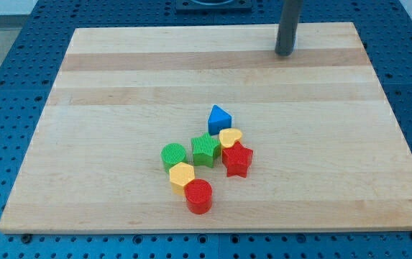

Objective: Slide the triangle into the cube

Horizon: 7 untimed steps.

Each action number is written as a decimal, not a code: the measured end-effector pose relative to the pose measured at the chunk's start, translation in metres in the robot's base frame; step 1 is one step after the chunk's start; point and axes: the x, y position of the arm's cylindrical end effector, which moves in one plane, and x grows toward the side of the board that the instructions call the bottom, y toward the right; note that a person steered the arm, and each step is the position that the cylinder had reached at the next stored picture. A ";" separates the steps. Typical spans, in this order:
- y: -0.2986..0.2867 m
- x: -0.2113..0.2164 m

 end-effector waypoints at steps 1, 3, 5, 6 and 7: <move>0.002 0.000; -0.135 0.047; -0.231 0.142; -0.237 0.208; -0.237 0.210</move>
